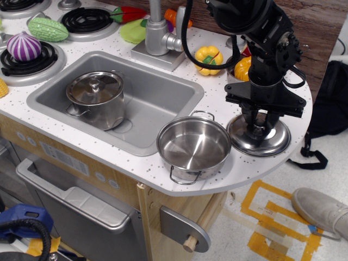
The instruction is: Put lid on pot or pan
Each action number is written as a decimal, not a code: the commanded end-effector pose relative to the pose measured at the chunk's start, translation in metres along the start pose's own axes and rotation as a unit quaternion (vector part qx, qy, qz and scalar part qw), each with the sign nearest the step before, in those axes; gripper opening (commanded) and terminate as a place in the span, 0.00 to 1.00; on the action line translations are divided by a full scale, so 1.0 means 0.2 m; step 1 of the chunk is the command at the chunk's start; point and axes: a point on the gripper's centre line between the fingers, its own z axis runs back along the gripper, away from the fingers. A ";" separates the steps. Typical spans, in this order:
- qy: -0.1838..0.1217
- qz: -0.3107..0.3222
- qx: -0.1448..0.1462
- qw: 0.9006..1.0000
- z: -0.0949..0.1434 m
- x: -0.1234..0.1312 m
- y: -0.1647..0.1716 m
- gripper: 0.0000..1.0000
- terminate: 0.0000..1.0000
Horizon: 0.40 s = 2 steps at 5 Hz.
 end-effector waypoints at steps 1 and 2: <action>-0.015 0.003 0.004 1.000 0.06 0.05 -0.03 0.00 0.00; -0.029 -0.006 0.005 1.000 0.11 0.12 -0.04 0.00 0.00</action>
